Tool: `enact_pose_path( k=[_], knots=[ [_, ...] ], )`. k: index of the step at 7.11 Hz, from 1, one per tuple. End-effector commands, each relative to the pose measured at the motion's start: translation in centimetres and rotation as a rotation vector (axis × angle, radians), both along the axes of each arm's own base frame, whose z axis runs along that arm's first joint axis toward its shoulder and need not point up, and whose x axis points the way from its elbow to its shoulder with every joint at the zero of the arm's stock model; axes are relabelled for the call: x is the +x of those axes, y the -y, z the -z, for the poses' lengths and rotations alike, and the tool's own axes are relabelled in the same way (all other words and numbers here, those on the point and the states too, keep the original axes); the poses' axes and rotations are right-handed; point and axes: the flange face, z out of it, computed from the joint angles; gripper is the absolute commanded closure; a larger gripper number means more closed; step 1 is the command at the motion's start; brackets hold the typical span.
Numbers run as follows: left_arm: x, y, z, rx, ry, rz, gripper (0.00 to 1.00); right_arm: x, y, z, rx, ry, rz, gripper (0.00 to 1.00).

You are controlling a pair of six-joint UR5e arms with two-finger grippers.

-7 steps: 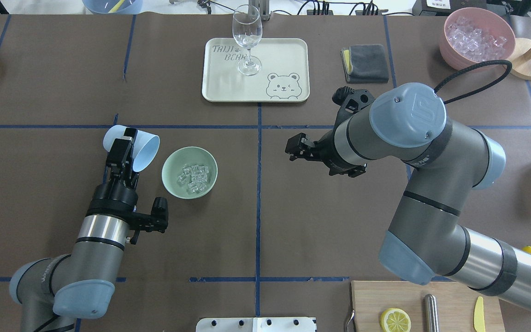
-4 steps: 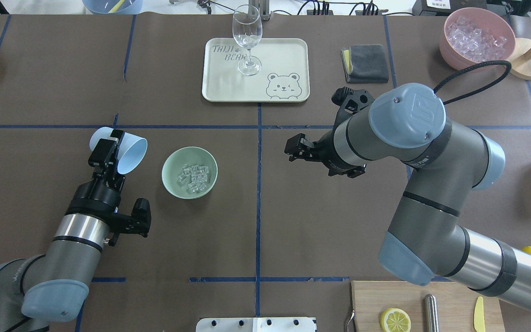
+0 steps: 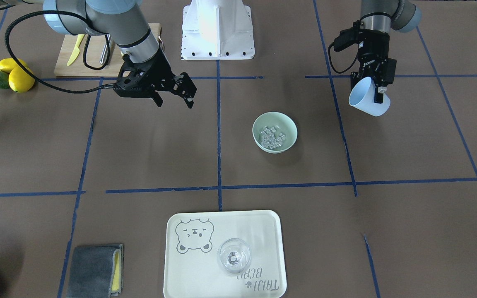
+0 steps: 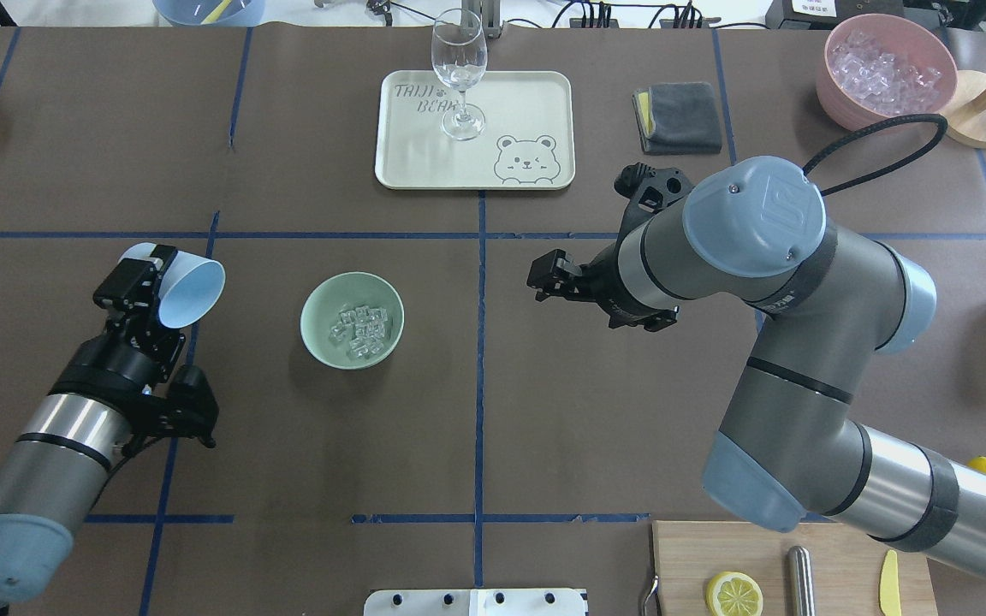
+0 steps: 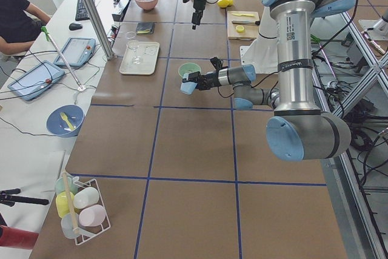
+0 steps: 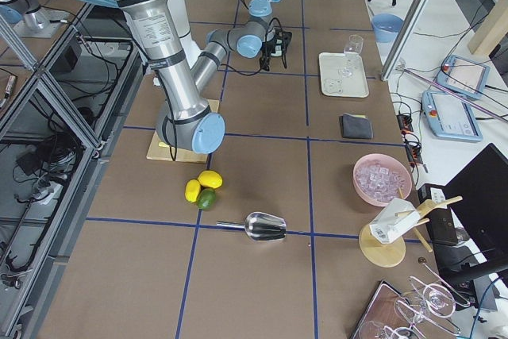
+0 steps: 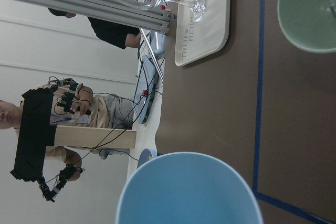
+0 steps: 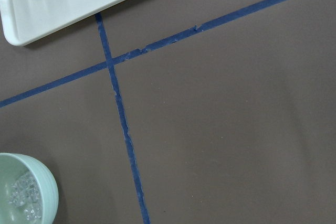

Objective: Pour ice into bowl

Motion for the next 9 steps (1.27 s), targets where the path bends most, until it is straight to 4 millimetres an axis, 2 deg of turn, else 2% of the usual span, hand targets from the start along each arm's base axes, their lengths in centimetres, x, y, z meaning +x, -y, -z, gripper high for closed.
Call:
enact_pose_path(
  k=[1, 2, 3, 4, 5, 6, 7, 8, 9],
  knots=[
    [-3.3, 0.0, -3.4, -0.150, -0.244, 0.052, 1.00, -0.4, -0.3, 0.0, -0.003, -0.001, 0.000, 0.00],
    [-5.4, -0.6, -5.6, -0.220, -0.359, 0.101, 1.00, -0.3, -0.3, 0.1, -0.003, 0.000, 0.000, 0.00],
    [-6.7, -0.8, -6.9, -0.258, -0.413, 0.132, 1.00, -0.5, -0.5, 0.0, -0.005, -0.001, 0.002, 0.00],
    [-6.9, -0.5, -9.7, -0.308, -0.459, 0.179, 1.00, -0.7, -0.6, 0.0, -0.005, -0.001, 0.007, 0.00],
    [-6.9, -0.5, -10.8, -0.359, -0.570, 0.223, 1.00, -1.3, -0.8, 0.6, -0.001, 0.006, 0.012, 0.00],
    [-6.9, -0.4, -10.8, -0.377, -0.624, 0.240, 1.00, -1.7, -1.1, 0.8, -0.002, 0.006, 0.006, 0.00],
    [-6.6, -0.4, -11.0, -0.432, -0.769, 0.281, 1.00, -2.0, -1.1, 0.9, -0.001, 0.005, 0.005, 0.00],
    [-6.4, -0.3, -12.4, -0.459, -0.832, 0.316, 1.00, -2.0, -1.1, 0.9, -0.001, 0.005, 0.005, 0.00],
    [-6.1, -0.3, -12.8, -0.482, -0.905, 0.333, 1.00, -2.0, -1.1, 0.9, 0.000, 0.006, 0.005, 0.00]
  ],
)
